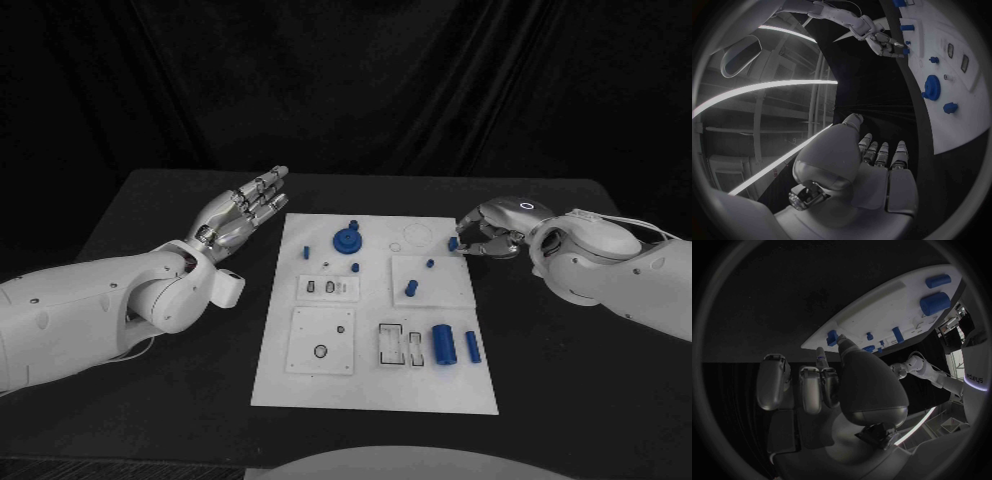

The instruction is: Assemble the parts on the task board

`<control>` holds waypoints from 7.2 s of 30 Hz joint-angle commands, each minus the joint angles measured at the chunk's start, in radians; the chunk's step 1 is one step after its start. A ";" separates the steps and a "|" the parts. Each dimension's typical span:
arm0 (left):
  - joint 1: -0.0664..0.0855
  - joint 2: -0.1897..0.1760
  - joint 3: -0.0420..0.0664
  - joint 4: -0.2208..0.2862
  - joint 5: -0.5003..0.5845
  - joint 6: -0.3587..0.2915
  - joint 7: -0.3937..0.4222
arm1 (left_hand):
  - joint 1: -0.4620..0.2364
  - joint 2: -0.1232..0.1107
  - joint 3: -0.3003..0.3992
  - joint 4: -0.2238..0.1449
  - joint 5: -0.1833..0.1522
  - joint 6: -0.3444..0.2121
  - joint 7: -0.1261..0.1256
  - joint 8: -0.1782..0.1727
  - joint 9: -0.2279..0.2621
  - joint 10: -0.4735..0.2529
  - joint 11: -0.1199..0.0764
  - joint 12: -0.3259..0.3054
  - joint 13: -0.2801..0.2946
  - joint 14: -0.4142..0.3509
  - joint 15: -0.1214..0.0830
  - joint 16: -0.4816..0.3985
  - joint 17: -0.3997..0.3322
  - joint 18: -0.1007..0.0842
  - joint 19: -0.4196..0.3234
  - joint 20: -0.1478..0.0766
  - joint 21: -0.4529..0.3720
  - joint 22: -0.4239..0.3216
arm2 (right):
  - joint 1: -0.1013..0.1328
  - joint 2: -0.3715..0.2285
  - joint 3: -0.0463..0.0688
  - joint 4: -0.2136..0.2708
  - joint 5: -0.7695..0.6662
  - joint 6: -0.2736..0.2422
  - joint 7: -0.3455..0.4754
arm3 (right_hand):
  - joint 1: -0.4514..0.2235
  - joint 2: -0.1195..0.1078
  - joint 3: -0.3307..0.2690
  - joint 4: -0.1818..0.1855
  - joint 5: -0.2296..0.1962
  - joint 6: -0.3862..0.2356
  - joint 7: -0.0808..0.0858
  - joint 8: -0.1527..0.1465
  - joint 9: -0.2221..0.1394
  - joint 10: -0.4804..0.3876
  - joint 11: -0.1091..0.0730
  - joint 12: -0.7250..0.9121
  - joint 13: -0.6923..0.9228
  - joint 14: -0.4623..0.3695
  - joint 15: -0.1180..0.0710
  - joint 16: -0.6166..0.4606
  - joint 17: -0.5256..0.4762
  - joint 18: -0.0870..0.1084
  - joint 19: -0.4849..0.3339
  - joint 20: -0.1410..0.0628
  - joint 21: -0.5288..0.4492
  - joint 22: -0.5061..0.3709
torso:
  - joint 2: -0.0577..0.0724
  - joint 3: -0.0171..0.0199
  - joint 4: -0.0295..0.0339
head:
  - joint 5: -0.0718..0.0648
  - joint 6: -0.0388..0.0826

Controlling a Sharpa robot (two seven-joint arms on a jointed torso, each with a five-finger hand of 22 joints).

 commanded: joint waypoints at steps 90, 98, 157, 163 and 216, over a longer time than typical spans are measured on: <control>-0.004 0.016 0.001 -0.005 0.000 0.030 -0.008 | -0.019 -0.004 0.026 -0.006 0.003 0.030 0.024 0.009 0.005 0.001 0.014 0.001 0.001 0.000 0.020 -0.004 -0.001 0.010 -0.001 0.016 -0.005 -0.001 | -0.012 0.256 0.002 0.135 -0.038 -0.051 -0.035 | 0.114 0.024 0.011 -0.064 0.094 0.191 0.009 0.089 0.113 0.102 0.020 0.003 0.263 0.100 0.012 -0.011 0.249 0.022 -0.004 0.008 -0.031 0.182 | 0.000 -0.0016 0.0038 | 0.007 -0.018; -0.004 0.022 0.001 -0.005 0.000 0.031 -0.008 | -0.019 -0.004 0.026 -0.006 0.003 0.030 0.024 0.009 0.005 0.001 0.014 0.001 0.001 0.000 0.020 -0.004 -0.001 0.010 -0.001 0.016 -0.005 -0.001 | -0.035 0.290 0.002 0.113 -0.044 0.000 -0.047 | 0.111 0.023 0.009 -0.063 0.094 0.191 0.009 0.088 0.114 0.102 0.022 0.003 0.263 0.099 0.013 -0.013 0.247 0.022 -0.004 0.009 -0.034 0.181 | -0.001 -0.0021 0.0059 | 0.002 -0.024; -0.004 0.039 0.001 -0.020 0.000 0.037 -0.011 | -0.021 -0.003 0.030 -0.008 0.004 0.028 0.024 0.008 0.005 0.000 0.015 -0.001 0.000 0.000 0.022 -0.004 -0.001 0.010 -0.001 0.018 -0.005 -0.001 | -0.060 0.327 0.002 0.079 -0.045 0.095 -0.043 | 0.059 0.000 -0.025 -0.051 0.004 -0.012 0.012 -0.036 0.064 0.102 0.016 0.003 0.263 0.098 0.011 -0.014 0.245 0.024 -0.005 0.012 -0.045 0.180 | -0.001 0.0003 -0.0002 | 0.002 -0.033; -0.004 0.038 0.001 -0.020 0.000 0.035 -0.011 | -0.022 -0.003 0.031 -0.008 0.004 0.027 0.024 0.008 0.004 0.000 0.015 -0.002 0.000 0.000 0.022 -0.004 -0.001 0.010 -0.001 0.018 -0.006 -0.001 | -0.060 0.319 0.002 0.083 -0.045 0.071 -0.041 | 0.045 -0.009 -0.042 -0.038 -0.047 -0.210 0.000 -0.043 -0.007 0.102 0.006 0.003 0.263 0.098 0.004 -0.015 0.244 0.025 -0.005 0.006 -0.048 0.179 | -0.001 0.0005 -0.0006 | 0.003 -0.034; 0.249 0.210 0.002 -0.011 -0.715 0.301 -1.055 | -0.346 -0.053 -0.275 0.111 -0.530 0.685 0.039 0.578 0.421 1.568 0.001 1.537 1.563 1.570 -0.081 1.567 1.570 -0.100 1.329 -0.089 1.433 1.266 | 0.171 -0.096 0.000 0.335 0.175 0.126 -0.108 | 0.025 0.014 -0.024 0.056 -0.063 -0.036 0.015 0.020 -0.040 0.066 0.018 -0.042 0.215 0.087 0.013 -0.045 0.212 0.031 -0.021 0.013 -0.084 0.171 | -0.060 0.0222 -0.0450 | 0.046 -0.038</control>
